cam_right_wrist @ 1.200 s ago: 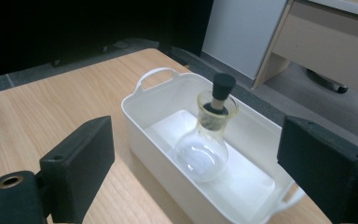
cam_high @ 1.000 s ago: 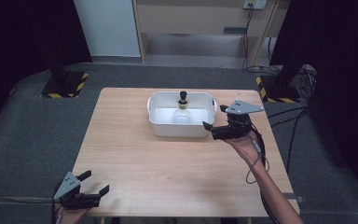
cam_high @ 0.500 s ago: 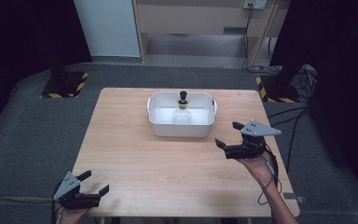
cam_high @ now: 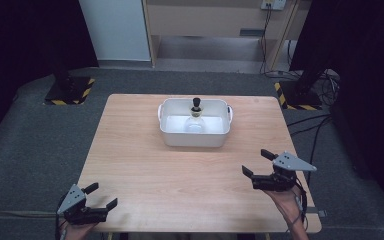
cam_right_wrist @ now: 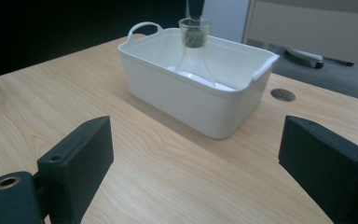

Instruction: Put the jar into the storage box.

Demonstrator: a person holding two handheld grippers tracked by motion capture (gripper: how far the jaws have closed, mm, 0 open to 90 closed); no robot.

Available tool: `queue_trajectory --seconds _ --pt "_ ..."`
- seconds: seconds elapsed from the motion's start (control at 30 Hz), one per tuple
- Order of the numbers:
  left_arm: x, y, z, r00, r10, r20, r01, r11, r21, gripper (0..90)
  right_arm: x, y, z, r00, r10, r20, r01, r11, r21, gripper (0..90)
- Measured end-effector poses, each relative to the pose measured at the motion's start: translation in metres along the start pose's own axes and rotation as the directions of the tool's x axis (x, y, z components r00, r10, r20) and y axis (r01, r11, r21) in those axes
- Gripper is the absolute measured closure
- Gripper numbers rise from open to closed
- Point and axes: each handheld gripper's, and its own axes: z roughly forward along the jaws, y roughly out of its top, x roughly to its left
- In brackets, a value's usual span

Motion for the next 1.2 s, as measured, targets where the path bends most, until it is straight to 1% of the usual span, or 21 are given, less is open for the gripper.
queue_trajectory --seconds 0.1,0.3,0.37,0.43,0.5,0.57,0.6,0.67,0.87,0.97,1.2 --pt "0.000 0.000 0.000 1.0000 0.001 0.000 -0.001 1.0000 -0.002 0.5 -0.001 -0.011 -0.008 0.9999 0.002 0.017 -0.002 1.000 -0.015 10.0" --pt "-0.001 0.000 0.000 1.0000 0.002 -0.001 -0.002 1.0000 0.001 0.5 -0.004 -0.030 -0.020 0.9986 0.016 0.051 -0.015 1.000 -0.021 10.0" --pt "0.000 0.000 0.000 1.0000 0.001 -0.002 -0.001 1.0000 0.002 0.5 -0.005 -0.037 -0.023 0.9983 0.032 0.049 -0.031 0.999 -0.029 10.1" --pt "0.000 0.000 0.000 1.0000 0.000 -0.003 0.000 1.0000 0.004 0.6 -0.006 -0.044 -0.026 0.9976 0.048 0.051 -0.047 0.999 -0.025 10.0" --pt "0.000 0.000 0.000 1.0000 0.000 -0.001 0.000 1.0000 0.003 0.6 -0.006 -0.052 -0.029 0.9969 0.057 0.055 -0.055 0.998 -0.030 10.0" --pt "-0.001 0.000 0.000 1.0000 0.001 -0.001 -0.001 1.0000 0.004 0.6 -0.006 -0.059 -0.031 0.9963 0.061 0.061 -0.060 0.998 -0.020 10.0" --pt "-0.001 0.000 0.000 1.0000 0.002 0.000 -0.002 1.0000 0.004 0.6 -0.006 -0.062 -0.032 0.9961 0.058 0.067 -0.057 0.998 -0.020 10.0" --pt "-0.001 0.000 0.000 1.0000 0.002 0.001 -0.002 1.0000 0.003 0.6 -0.007 -0.067 -0.034 0.9951 0.068 0.072 -0.066 0.998 -0.023 10.0" --pt "-0.001 0.000 0.000 1.0000 0.003 0.003 -0.003 1.0000 0.003 0.6 -0.011 -0.079 -0.036 0.9921 0.091 0.086 -0.090 0.996 -0.018 9.9" --pt "-0.001 0.000 0.000 1.0000 0.003 0.004 -0.003 1.0000 0.003 0.6 -0.011 -0.083 -0.035 0.9918 0.090 0.090 -0.090 0.996 -0.013 10.0" --pt "-0.001 0.000 0.000 1.0000 0.002 0.008 -0.002 1.0000 0.002 0.7 -0.011 -0.092 -0.033 0.9929 0.092 0.076 -0.091 0.996 -0.019 10.0"
